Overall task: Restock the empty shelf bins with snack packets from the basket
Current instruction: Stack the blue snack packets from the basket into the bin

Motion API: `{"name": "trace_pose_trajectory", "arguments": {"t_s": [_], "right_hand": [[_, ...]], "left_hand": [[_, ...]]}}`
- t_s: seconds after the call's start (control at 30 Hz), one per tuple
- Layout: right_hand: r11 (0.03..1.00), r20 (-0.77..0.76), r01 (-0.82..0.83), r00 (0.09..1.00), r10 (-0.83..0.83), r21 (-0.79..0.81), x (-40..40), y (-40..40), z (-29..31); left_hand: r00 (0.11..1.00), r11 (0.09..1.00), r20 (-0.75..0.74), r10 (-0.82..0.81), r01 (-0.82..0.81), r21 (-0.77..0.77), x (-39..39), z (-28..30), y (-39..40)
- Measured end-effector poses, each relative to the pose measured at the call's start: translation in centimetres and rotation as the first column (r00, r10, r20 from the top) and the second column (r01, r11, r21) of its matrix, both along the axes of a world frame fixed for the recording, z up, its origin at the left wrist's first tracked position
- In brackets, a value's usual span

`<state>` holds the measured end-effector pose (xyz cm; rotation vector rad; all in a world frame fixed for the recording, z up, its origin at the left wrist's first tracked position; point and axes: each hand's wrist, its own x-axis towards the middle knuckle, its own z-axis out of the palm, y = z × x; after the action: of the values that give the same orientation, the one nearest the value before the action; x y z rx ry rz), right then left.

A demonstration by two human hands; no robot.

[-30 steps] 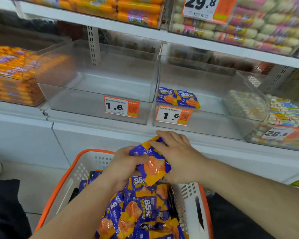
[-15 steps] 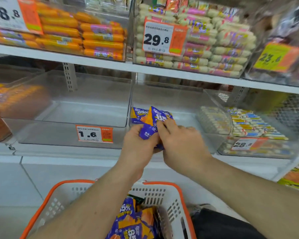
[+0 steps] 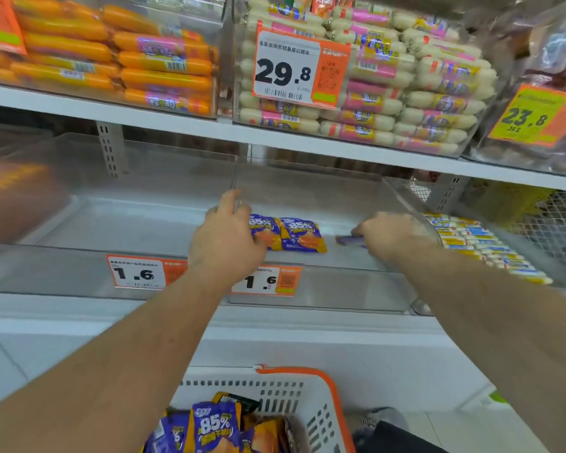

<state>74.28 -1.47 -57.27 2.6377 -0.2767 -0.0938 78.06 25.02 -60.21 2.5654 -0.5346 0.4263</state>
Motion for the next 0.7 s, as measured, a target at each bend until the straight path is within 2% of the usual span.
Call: {"name": "trace_pose_trajectory", "arguments": {"t_s": [0.13, 0.2, 0.43, 0.6, 0.7], "right_hand": [[0.994, -0.295, 0.103, 0.951, -0.092, 0.023, 1.7, -0.7, -1.8], [0.992, -0.381, 0.124, 0.918, -0.114, 0.001, 2.2, -0.7, -2.2], [0.978, -0.473, 0.200, 0.869, -0.147, 0.063, 4.3, 0.0, -3.5], [0.975, -0.453, 0.209, 0.878, -0.153, 0.077, 5.6, -0.1, -3.9], [0.966, -0.432, 0.216, 0.891, -0.137, 0.141, 6.8, -0.5, -4.3]], "left_hand": [[0.999, 0.999, 0.020, 0.027, -0.026, -0.042, 0.0, 0.0, -0.1], [0.999, 0.998, 0.031, 0.025, -0.023, -0.050, 0.0, -0.3, -0.2], [0.998, 0.997, 0.052, 0.020, -0.016, -0.077, -0.1, -0.4, -0.1], [0.997, 0.997, 0.077, 0.024, -0.017, -0.081, 0.1, -0.8, -0.1], [0.996, 0.997, 0.090, 0.023, -0.015, -0.081, 0.3, -1.0, -0.2]]}}
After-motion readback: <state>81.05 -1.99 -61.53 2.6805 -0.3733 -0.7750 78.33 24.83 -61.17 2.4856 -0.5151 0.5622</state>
